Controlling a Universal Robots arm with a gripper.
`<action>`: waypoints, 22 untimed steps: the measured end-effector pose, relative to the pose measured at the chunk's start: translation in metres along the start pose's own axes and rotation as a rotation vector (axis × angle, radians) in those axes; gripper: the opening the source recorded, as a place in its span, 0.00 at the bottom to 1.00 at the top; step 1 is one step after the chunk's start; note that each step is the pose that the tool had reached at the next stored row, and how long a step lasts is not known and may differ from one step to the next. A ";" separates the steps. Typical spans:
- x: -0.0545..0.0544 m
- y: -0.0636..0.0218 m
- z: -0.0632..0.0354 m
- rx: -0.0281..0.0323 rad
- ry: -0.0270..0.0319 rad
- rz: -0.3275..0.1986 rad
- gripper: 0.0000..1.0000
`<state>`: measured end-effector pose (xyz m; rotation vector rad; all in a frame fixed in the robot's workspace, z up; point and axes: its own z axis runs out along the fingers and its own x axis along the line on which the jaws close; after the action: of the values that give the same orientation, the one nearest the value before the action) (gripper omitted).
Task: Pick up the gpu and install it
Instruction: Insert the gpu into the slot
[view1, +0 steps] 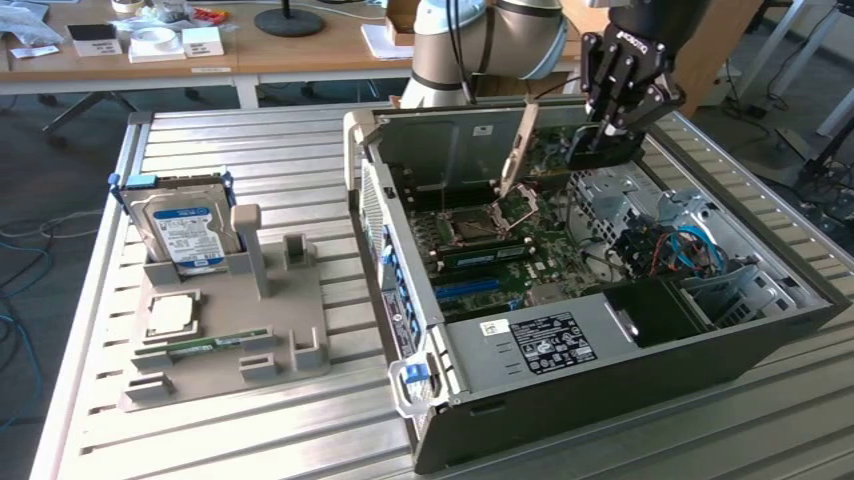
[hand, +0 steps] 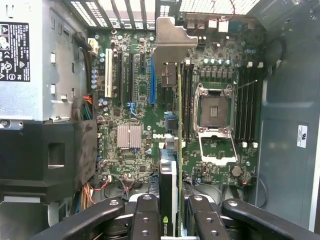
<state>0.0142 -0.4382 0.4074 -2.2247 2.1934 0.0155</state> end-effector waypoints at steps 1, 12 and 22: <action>0.000 0.0008 0.0011 0.0016 0.0000 0.000 0.27; 0.000 0.0052 0.0057 0.0084 0.0000 0.000 0.27; 0.000 0.0116 0.0119 0.0243 -0.0002 0.000 0.27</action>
<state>0.0026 -0.4382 0.3955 -2.2125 2.1809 -0.0109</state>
